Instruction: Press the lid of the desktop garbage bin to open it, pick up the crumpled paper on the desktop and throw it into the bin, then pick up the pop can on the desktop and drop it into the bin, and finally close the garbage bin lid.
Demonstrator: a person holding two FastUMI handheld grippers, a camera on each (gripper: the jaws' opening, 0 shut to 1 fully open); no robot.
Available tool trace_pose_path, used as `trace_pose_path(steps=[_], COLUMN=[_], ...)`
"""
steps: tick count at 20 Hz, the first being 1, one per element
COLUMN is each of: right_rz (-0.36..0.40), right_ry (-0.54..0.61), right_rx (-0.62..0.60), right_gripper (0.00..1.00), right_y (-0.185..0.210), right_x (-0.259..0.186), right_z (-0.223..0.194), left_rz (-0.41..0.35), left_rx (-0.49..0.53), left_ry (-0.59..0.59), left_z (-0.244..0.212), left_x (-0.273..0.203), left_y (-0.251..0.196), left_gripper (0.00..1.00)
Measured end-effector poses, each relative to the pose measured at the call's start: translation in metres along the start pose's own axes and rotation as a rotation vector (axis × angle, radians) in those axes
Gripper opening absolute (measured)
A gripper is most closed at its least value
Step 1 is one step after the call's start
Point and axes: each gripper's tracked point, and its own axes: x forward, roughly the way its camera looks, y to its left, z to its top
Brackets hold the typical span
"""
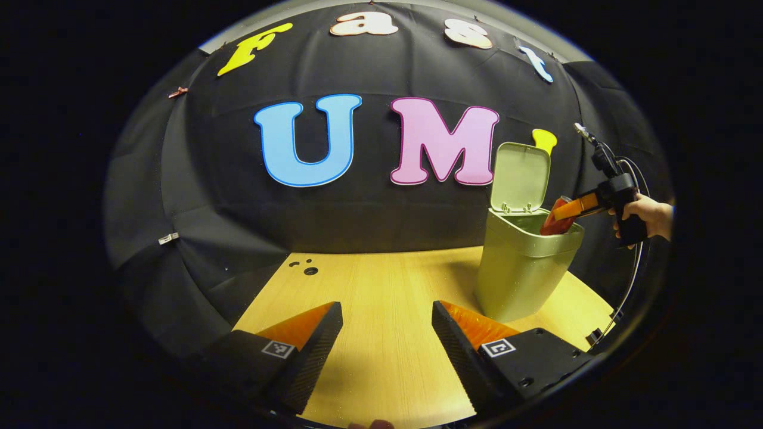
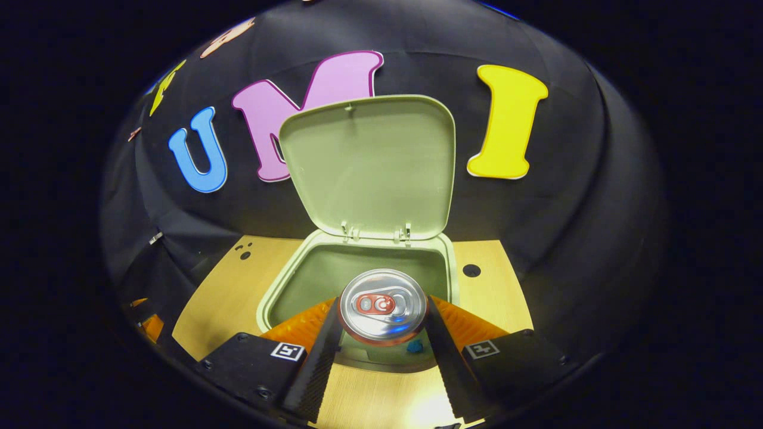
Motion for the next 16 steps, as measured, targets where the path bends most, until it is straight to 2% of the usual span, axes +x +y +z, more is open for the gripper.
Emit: trace_pose_path(steps=[13,16], right_rz=[0.0,-0.002], right_ry=[0.029,0.024], right_rx=[-0.004,-0.003], right_gripper=[0.84,0.91], right_y=[0.0009,0.0006], right_x=[0.0087,0.0081], right_z=[-0.0122,-0.0105], left_rz=[0.013,0.015], left_rx=[0.0,0.0], left_ry=[0.011,0.014], left_z=[-0.0027,-0.0052], left_x=[0.0004,-0.0003], left_y=[0.0002,0.0003], left_gripper=[0.98,0.98])
